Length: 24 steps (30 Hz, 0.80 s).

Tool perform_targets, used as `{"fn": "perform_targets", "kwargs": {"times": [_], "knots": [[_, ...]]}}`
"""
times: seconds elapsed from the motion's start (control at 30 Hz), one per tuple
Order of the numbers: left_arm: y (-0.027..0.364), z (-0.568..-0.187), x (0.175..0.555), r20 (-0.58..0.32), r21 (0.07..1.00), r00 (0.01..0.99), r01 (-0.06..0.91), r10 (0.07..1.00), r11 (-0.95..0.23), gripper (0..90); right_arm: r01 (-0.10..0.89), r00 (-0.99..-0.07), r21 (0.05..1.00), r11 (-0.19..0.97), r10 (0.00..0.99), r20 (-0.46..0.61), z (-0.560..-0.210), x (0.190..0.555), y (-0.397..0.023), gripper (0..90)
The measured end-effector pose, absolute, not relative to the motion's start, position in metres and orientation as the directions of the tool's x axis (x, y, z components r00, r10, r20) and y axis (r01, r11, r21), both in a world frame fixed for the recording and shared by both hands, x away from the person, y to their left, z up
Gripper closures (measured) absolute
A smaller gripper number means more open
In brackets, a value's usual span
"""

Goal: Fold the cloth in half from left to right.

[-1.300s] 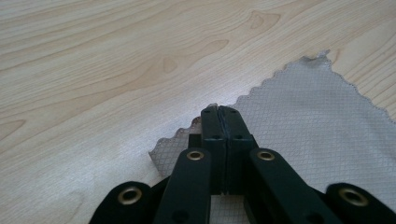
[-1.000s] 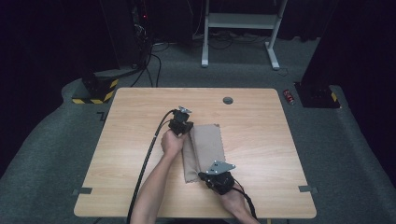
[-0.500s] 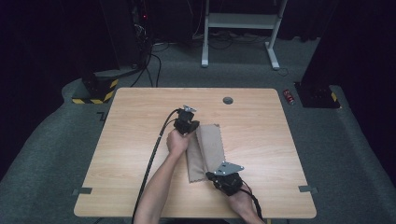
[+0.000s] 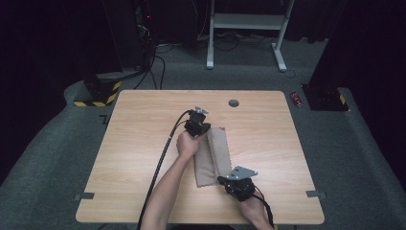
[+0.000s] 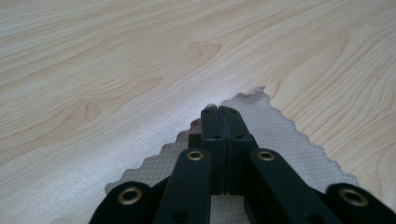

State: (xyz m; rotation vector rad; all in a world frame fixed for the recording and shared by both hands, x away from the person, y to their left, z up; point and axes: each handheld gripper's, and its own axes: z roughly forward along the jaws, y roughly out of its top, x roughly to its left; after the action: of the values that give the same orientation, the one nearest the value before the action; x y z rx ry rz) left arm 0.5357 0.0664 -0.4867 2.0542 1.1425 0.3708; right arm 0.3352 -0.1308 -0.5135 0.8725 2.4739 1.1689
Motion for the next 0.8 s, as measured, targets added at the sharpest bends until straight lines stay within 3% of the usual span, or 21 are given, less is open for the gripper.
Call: {"fn": "perform_targets", "kwargs": {"times": [0.8], "knots": [[0.035,-0.494,0.544,-0.086,0.704,0.601,0.601,0.794,-0.379,89.2,0.442,-0.748,0.764,0.47,0.663,0.025,-0.519,0.332,-0.155,89.2]]}}
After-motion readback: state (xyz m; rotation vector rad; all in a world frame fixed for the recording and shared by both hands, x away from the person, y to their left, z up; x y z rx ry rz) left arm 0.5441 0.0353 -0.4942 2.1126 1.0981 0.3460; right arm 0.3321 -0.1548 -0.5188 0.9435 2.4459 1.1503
